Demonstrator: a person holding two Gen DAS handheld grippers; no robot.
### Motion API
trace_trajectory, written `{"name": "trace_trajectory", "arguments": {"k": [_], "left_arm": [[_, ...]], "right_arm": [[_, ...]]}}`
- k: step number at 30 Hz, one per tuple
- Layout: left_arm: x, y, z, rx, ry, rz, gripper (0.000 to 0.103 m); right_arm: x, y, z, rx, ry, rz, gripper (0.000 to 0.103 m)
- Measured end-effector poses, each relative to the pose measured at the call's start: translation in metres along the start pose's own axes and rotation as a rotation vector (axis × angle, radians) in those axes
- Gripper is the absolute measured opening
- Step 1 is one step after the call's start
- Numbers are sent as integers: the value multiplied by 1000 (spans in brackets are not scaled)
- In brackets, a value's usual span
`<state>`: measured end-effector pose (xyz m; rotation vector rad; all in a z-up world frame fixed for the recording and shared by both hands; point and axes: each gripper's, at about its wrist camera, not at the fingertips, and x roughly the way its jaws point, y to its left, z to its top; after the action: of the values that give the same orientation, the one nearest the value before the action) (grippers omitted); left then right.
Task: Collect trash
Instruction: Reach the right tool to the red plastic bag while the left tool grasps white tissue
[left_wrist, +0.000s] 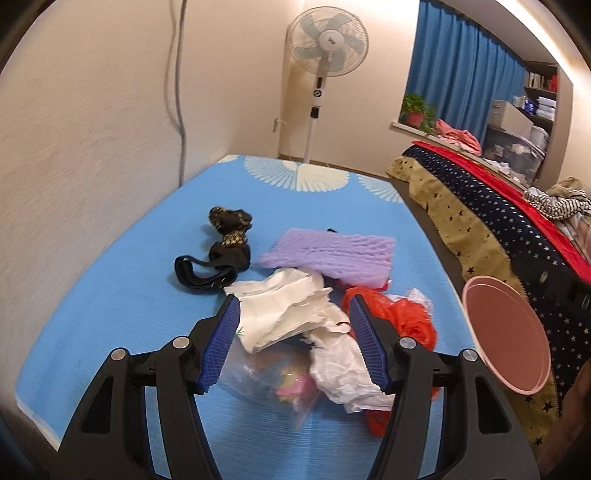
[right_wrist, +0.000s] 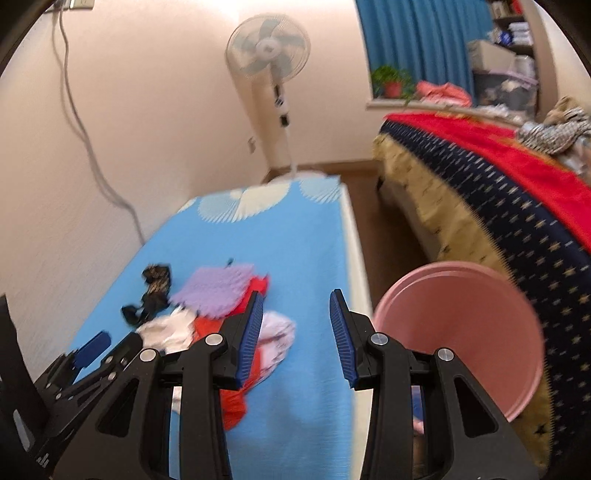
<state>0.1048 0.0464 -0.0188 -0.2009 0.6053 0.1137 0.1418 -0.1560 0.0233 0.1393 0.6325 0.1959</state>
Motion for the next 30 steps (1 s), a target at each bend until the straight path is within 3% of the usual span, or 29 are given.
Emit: {"name": "trace_trajectory", "arguments": {"k": [2,10,13,18,21,23,30], "left_arm": [[4,3,-1,-13,9,7,60],[18,7,-2,-35,38,20,56],[22,8,-2,-40,46,12,48],[27,6,-3,-36,67,-25,20],[28,6,-4,-38,78,-39,11],[28,6,-3,-34,77,-38,4],[17,3,3,-4,45,-45,1]], "right_arm": [[13,7,-7,0,44,34,51],[48,20,-24,32,154,108,58],[57,25,-27,27,188,128,59],[70,28,-32,36,250,150,59],[74,29,-35,33,275,152,59],[74,31,-36,24,279,156,54],[67,39,-35,-37,271,177,23]]}}
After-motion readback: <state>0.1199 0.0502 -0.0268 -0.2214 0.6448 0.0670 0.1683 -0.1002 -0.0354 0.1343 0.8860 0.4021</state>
